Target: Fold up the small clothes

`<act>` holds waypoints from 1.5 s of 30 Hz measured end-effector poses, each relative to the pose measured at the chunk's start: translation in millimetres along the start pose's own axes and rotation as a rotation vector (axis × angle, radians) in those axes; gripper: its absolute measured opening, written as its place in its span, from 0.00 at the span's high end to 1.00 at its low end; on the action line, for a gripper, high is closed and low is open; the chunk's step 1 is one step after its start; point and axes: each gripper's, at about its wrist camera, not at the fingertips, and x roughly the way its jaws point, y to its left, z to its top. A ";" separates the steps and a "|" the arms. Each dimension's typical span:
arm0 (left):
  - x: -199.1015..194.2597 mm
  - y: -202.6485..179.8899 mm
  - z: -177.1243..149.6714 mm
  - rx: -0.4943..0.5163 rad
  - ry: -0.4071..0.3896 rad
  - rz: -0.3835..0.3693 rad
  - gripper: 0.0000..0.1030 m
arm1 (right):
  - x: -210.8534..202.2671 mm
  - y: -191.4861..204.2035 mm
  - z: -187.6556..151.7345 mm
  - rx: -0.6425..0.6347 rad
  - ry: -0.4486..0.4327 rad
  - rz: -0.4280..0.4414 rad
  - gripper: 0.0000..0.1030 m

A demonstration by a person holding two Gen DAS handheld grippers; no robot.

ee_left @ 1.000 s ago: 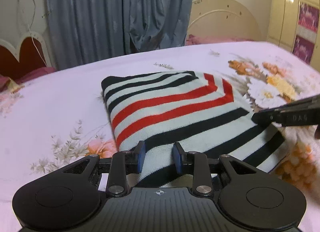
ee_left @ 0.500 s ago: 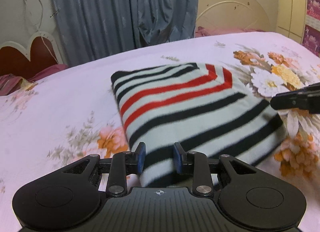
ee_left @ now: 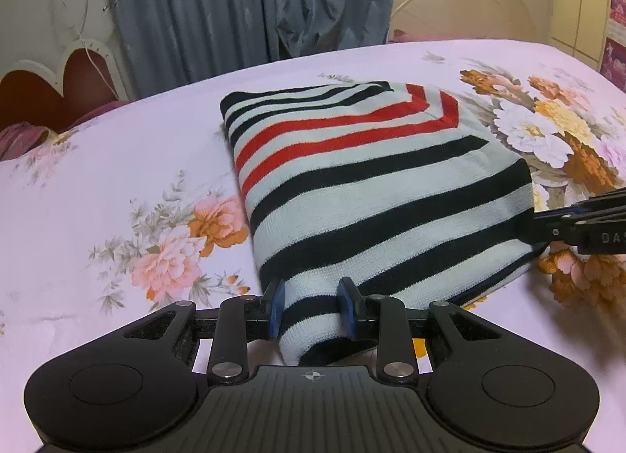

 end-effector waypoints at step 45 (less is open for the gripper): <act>106.6 76.8 46.9 -0.522 0.093 -0.357 0.14 | 82.2 -74.4 79.8 0.399 0.137 0.408 0.37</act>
